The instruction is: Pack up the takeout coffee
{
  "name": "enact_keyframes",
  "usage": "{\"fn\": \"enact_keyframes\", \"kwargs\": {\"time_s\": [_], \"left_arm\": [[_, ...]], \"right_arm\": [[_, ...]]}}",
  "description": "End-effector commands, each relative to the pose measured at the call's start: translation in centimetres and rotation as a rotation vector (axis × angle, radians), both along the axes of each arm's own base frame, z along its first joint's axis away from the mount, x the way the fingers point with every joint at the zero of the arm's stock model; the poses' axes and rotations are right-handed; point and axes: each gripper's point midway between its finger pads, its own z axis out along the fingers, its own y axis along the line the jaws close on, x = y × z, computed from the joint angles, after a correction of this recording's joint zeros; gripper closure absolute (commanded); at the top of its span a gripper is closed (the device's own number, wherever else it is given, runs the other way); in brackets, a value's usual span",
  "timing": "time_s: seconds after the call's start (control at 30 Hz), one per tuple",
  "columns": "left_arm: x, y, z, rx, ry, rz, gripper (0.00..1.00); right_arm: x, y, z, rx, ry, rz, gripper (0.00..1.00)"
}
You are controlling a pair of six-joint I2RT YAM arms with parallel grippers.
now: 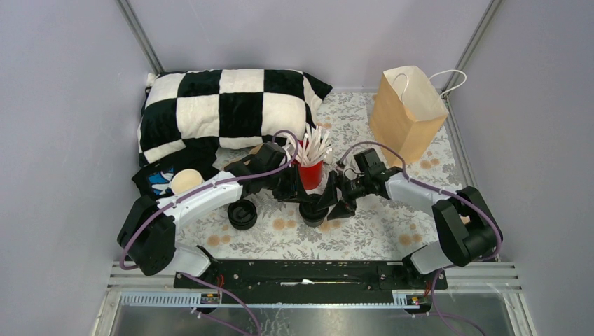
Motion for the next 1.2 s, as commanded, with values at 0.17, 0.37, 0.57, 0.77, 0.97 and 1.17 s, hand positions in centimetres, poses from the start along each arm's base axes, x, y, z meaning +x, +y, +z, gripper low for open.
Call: {"fn": "enact_keyframes", "kwargs": {"time_s": [0.17,0.37,0.57,0.77,0.97,1.17], "left_arm": [[-2.6,4.4,-6.0,0.266,0.122,0.011,0.64],[-3.7,5.8,-8.5,0.327,0.188,0.042,0.65],[-5.2,7.3,-9.9,0.357,0.209,0.047,0.66],[-4.4,6.4,-8.5,0.325,0.168,0.035,0.64],[-4.3,6.3,-8.6,0.331,0.171,0.026,0.64],[-5.4,7.5,-10.4,0.38,0.22,0.042,0.65]], "right_arm": [[0.5,-0.4,0.3,-0.024,-0.061,0.031,0.23],[-2.1,-4.3,-10.7,-0.298,0.1,-0.059,0.33],[-1.3,-3.5,-6.8,-0.217,0.03,-0.092,0.23],[1.0,-0.8,0.7,0.021,-0.05,-0.018,0.16],[1.0,-1.7,-3.0,0.04,0.049,-0.061,0.16],[-1.8,-3.7,-11.1,-0.076,0.223,-0.138,0.22]]}}
